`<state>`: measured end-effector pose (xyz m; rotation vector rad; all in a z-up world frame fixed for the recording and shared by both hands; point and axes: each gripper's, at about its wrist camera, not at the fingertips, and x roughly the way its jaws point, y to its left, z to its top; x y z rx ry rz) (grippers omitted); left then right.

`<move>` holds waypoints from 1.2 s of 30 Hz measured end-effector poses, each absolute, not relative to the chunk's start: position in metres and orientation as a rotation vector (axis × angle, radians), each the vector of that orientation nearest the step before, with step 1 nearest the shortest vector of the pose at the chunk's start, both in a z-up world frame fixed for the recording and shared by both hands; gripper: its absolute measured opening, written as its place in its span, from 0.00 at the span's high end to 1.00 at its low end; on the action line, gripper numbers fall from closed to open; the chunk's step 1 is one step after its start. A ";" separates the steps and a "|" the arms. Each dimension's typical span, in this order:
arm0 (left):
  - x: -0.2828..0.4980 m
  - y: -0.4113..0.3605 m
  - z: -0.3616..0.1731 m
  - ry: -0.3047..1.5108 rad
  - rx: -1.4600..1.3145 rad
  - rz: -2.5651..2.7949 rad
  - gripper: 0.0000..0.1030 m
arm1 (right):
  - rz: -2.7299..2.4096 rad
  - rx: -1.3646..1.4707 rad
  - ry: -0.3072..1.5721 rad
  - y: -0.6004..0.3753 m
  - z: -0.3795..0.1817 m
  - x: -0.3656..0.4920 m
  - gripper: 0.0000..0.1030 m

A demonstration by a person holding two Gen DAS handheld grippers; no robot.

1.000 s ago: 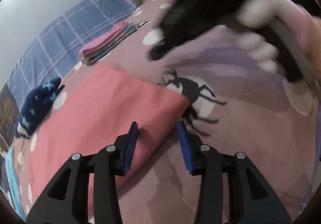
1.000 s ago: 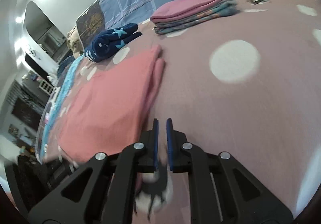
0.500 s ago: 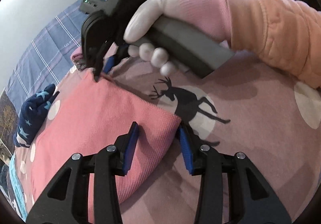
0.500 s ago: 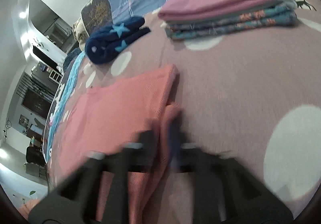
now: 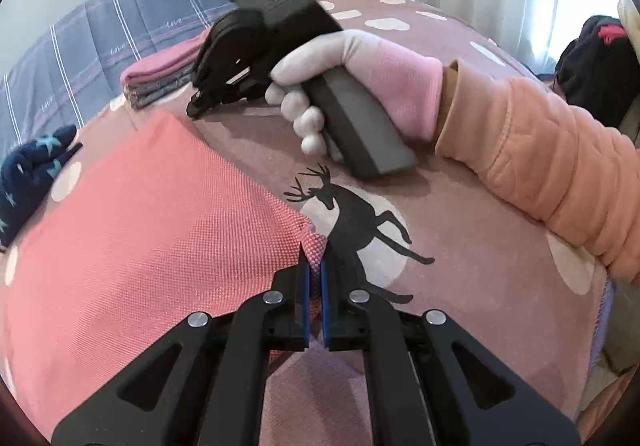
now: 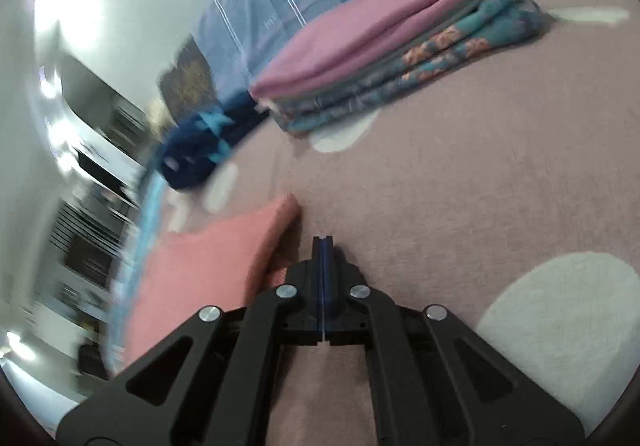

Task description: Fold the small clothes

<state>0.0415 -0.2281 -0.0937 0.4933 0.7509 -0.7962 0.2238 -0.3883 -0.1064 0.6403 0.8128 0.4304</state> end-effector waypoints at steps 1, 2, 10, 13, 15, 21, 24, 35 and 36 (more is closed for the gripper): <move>0.039 -0.228 -0.092 0.748 0.492 -0.796 0.96 | 0.455 0.651 0.791 -0.392 -0.102 0.219 0.96; 0.040 -0.227 -0.092 0.747 0.486 -0.796 0.96 | 0.460 0.638 0.795 -0.392 -0.100 0.216 0.93; 0.032 -0.229 -0.091 0.748 0.490 -0.808 0.95 | 0.497 0.401 0.919 -0.345 -0.097 0.218 0.98; 0.025 -0.229 -0.088 0.745 0.486 -0.856 0.95 | 0.476 0.451 0.818 -0.350 -0.081 0.216 0.98; 0.024 -0.229 -0.092 0.752 0.487 -0.872 0.95 | 0.470 0.386 0.798 -0.346 -0.077 0.216 0.98; 0.028 -0.231 -0.097 0.776 0.482 -0.890 0.94 | 0.404 0.546 0.840 -0.372 -0.109 0.235 1.00; 0.017 -0.229 -0.092 0.747 0.491 -0.907 0.86 | 0.334 0.599 0.790 -0.394 -0.100 0.217 0.98; -0.010 -0.130 -0.053 0.696 0.396 -0.760 0.63 | 0.492 -0.003 0.954 -0.290 -0.094 0.078 0.98; -0.006 -0.106 -0.053 0.712 0.369 -0.683 0.61 | 0.478 -0.044 0.892 -0.288 -0.093 0.069 0.98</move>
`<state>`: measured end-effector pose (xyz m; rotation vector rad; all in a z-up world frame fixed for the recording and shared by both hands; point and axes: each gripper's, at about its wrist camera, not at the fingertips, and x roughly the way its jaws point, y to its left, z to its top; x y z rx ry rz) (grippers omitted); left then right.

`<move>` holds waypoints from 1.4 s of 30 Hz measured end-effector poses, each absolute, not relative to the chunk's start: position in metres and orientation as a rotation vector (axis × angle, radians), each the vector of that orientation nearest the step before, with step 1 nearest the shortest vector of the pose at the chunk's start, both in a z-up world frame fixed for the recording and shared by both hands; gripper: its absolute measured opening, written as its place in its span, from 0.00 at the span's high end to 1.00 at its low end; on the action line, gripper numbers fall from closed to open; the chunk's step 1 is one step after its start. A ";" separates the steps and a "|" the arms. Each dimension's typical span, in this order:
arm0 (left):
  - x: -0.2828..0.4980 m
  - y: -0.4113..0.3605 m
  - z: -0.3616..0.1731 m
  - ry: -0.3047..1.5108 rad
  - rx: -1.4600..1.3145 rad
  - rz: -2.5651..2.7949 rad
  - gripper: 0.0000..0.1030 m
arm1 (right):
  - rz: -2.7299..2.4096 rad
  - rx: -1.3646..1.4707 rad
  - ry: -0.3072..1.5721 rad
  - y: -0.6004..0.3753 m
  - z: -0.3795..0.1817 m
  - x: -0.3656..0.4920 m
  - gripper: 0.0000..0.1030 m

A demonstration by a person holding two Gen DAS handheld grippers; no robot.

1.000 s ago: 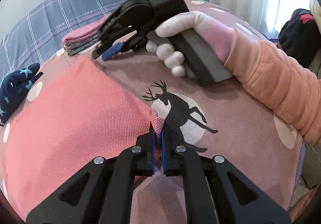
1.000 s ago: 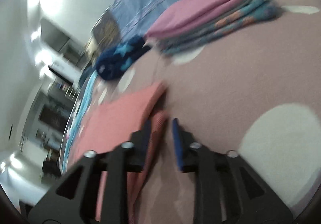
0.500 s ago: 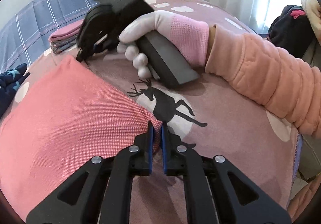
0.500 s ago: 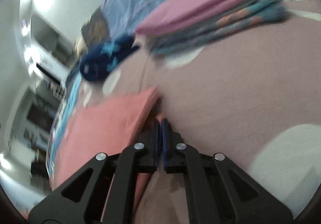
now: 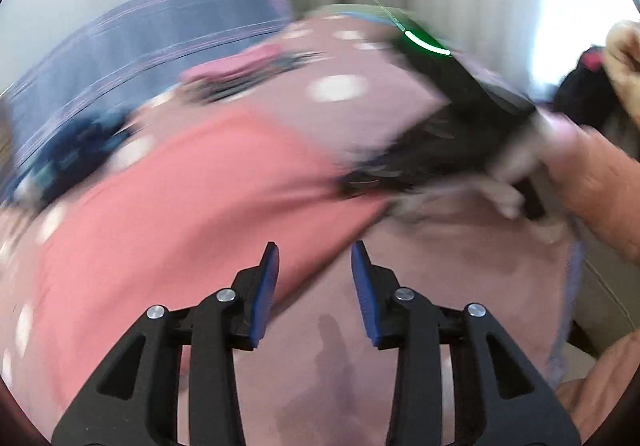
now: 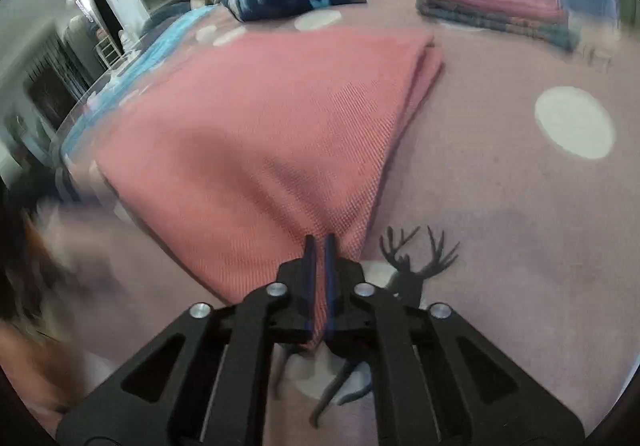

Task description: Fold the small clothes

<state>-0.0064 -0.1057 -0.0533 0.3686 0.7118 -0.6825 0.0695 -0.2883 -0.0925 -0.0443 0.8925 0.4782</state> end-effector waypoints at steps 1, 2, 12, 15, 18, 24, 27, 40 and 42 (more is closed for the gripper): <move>-0.003 -0.086 -0.054 0.728 0.341 -0.619 0.58 | 0.453 -0.058 0.897 -0.287 -0.089 0.067 0.98; 0.000 -0.064 -0.055 0.744 0.302 -0.554 0.58 | 0.408 -0.062 0.901 -0.283 -0.081 0.066 0.93; -0.021 0.163 -0.052 0.709 -0.149 -0.182 0.57 | 0.490 -0.197 0.786 -0.173 0.000 0.083 0.75; -0.016 0.183 -0.060 0.725 -0.172 -0.223 0.71 | 0.555 -0.163 0.820 -0.115 0.005 0.099 0.75; -0.002 0.190 -0.075 0.757 -0.197 -0.275 0.72 | 0.582 -0.157 0.848 -0.057 0.005 0.122 0.64; 0.052 0.195 -0.086 0.788 -0.269 -0.453 0.72 | 0.579 -0.195 0.926 0.026 -0.009 0.167 0.61; 0.075 0.189 -0.093 0.831 -0.313 -0.551 0.65 | 0.539 -0.235 0.962 0.063 -0.019 0.200 0.57; 0.098 0.176 -0.106 0.874 -0.383 -0.607 0.77 | 0.370 -0.425 1.016 0.122 -0.079 0.249 0.93; 0.107 0.184 -0.107 0.867 -0.437 -0.592 0.94 | 0.385 -0.327 1.000 0.115 -0.071 0.251 0.96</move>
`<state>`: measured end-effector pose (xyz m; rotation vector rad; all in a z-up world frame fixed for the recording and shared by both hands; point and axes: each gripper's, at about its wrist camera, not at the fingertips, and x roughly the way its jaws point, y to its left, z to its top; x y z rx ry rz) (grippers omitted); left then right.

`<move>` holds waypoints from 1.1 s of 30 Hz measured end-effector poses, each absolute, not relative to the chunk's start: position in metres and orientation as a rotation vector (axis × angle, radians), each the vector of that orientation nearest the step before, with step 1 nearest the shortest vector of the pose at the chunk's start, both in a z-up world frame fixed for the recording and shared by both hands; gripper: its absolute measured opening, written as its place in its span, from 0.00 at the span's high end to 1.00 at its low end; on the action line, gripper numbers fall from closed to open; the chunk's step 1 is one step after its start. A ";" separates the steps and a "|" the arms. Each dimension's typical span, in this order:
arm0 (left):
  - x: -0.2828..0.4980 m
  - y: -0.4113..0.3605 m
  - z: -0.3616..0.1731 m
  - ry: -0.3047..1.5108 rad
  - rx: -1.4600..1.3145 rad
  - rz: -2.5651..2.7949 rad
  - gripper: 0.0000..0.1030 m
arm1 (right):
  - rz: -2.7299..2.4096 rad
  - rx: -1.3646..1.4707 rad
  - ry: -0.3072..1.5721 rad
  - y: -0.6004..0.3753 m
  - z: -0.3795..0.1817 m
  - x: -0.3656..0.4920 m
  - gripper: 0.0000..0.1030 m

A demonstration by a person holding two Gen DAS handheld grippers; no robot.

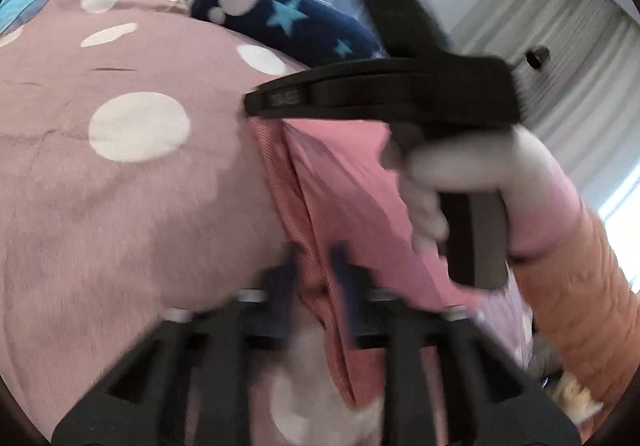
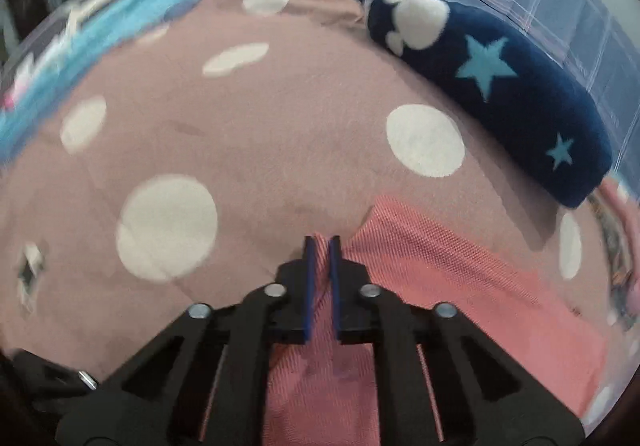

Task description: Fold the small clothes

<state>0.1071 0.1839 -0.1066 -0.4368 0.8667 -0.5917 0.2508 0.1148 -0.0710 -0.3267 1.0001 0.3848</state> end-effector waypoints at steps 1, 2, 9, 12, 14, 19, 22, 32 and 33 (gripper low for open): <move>0.106 0.187 -0.107 0.855 -0.464 -0.599 0.95 | 0.391 -0.295 0.985 0.112 -0.067 0.250 0.96; 0.104 0.188 -0.105 0.839 -0.465 -0.602 0.95 | 0.393 -0.277 0.966 0.110 -0.064 0.250 0.97; 0.059 0.188 -0.095 0.833 -0.358 -0.619 1.00 | 0.494 -0.067 0.972 0.079 -0.080 0.271 0.88; 0.039 0.203 -0.100 0.853 -0.381 -0.619 0.96 | 0.537 -0.071 0.920 0.064 -0.051 0.242 0.79; 0.028 0.210 -0.098 0.839 -0.376 -0.619 0.88 | 0.597 -0.158 0.890 0.062 -0.036 0.206 0.79; 0.013 0.233 -0.088 0.792 -0.295 -0.464 0.73 | 0.739 -0.548 0.752 0.069 -0.029 0.068 0.56; 0.017 0.251 -0.086 0.771 -0.331 -0.382 0.73 | 0.732 -0.805 0.641 0.080 -0.046 0.000 0.53; 0.045 0.250 -0.067 0.795 -0.390 -0.380 0.64 | 0.413 -1.225 0.375 0.128 -0.127 -0.021 0.82; 0.056 0.245 -0.060 0.800 -0.385 -0.406 0.60 | 0.404 -1.219 0.380 0.128 -0.128 -0.020 0.83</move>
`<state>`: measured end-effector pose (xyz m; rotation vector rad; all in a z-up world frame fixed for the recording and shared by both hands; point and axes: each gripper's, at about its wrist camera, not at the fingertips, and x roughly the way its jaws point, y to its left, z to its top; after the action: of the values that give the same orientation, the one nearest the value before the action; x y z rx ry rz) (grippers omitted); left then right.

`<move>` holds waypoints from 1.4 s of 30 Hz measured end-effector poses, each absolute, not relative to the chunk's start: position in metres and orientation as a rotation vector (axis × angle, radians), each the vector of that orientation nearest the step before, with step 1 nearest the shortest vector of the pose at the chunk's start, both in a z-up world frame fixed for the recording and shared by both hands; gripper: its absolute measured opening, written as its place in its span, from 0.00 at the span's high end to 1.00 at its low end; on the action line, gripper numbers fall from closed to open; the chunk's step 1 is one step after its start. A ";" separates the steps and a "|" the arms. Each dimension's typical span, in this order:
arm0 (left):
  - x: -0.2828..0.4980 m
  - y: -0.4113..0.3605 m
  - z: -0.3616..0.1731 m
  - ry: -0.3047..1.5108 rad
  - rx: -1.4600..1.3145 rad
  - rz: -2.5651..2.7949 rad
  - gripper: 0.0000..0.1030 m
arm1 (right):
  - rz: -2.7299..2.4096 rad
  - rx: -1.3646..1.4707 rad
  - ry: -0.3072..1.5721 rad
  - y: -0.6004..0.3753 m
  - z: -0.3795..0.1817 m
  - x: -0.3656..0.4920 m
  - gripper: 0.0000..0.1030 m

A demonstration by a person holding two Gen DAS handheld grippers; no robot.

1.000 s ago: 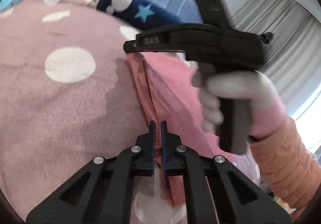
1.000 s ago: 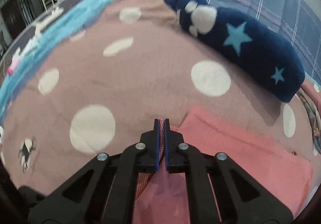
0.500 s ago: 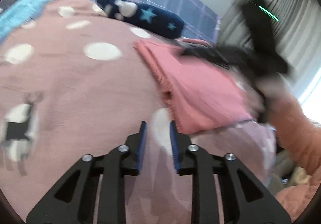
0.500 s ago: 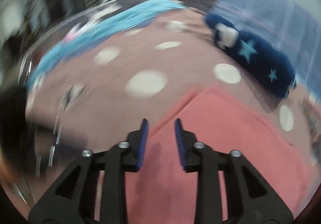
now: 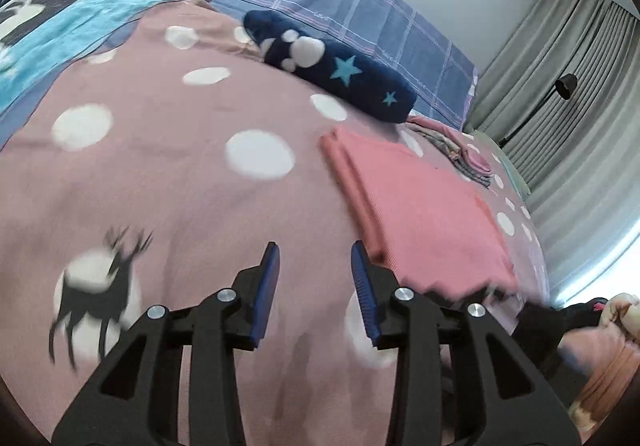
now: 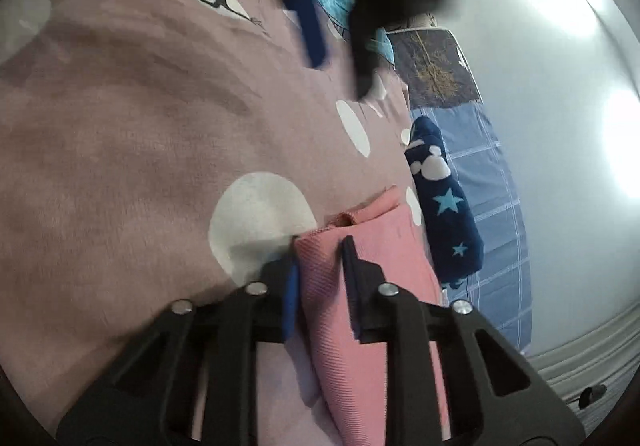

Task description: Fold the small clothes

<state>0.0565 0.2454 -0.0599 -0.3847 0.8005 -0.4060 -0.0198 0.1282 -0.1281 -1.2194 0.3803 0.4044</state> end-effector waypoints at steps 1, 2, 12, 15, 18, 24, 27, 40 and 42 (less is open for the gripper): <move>0.065 0.240 -0.055 0.807 -0.376 -0.444 0.53 | 0.393 -1.204 0.387 0.127 -0.127 -0.021 0.82; 0.077 0.233 -0.052 0.810 -0.363 -0.484 0.48 | 0.392 -1.190 0.398 0.125 -0.126 -0.022 0.81; 0.220 0.171 -0.099 0.963 -0.398 -0.564 0.54 | 0.351 -1.141 0.433 0.128 -0.125 0.000 0.81; 0.231 0.164 -0.099 1.005 -0.453 -0.570 0.94 | 0.392 -1.085 0.453 0.127 -0.124 0.008 0.96; 0.212 0.162 -0.070 0.868 -0.365 -0.609 0.94 | 0.414 -0.933 0.436 0.115 -0.092 -0.002 0.96; 0.222 0.176 -0.106 0.906 -0.381 -0.505 0.94 | 0.431 -0.990 0.482 0.119 -0.114 0.003 0.88; 0.217 0.192 -0.103 0.897 -0.444 -0.500 0.80 | 0.465 -0.949 0.458 0.112 -0.103 -0.013 0.73; 0.223 0.154 -0.102 0.925 -0.394 -0.628 0.44 | 0.351 -1.039 0.462 0.120 -0.120 0.004 0.73; 0.230 0.150 -0.102 0.925 -0.399 -0.623 0.46 | 0.343 -1.039 0.463 0.124 -0.122 0.015 0.79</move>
<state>0.2305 0.1501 -0.1024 -0.3992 0.9253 -0.6230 0.0148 0.1240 -0.1222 -1.0389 0.4631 0.3428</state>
